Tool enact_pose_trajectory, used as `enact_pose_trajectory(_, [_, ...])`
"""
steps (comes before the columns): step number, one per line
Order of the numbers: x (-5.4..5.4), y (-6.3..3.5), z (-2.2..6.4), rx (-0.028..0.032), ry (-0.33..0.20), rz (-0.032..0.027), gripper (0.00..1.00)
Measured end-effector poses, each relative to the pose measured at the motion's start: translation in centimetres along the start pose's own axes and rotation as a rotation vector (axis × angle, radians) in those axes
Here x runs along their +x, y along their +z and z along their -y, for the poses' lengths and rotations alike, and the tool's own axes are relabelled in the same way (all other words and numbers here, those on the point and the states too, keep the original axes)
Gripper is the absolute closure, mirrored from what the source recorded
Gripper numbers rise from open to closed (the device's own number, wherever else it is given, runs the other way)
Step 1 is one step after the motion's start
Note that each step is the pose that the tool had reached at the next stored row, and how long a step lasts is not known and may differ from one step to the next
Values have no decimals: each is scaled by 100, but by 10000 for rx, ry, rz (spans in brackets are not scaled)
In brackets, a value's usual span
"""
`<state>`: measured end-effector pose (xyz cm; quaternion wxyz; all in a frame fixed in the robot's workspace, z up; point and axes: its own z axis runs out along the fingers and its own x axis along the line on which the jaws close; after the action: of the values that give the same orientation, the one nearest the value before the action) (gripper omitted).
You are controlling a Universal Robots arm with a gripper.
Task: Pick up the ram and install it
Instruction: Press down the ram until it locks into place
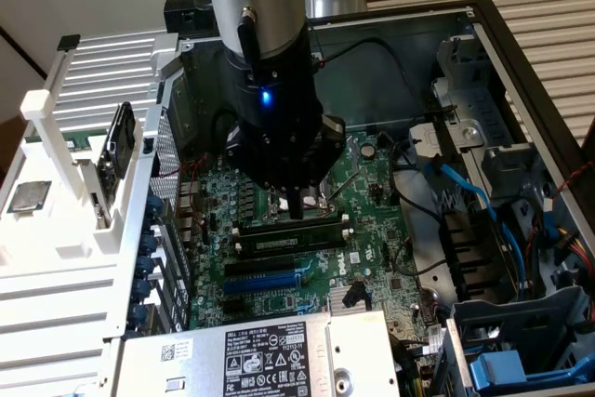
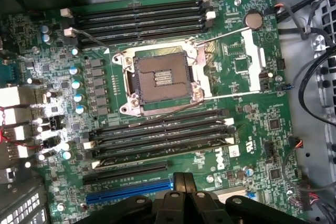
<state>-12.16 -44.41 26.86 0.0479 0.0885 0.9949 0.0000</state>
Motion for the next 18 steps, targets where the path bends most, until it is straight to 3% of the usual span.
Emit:
enact_pose_trajectory(10, [-261,26,-51,-1,0,0,89])
enact_pose_trajectory(18, [-268,27,-85,-1,0,0,89])
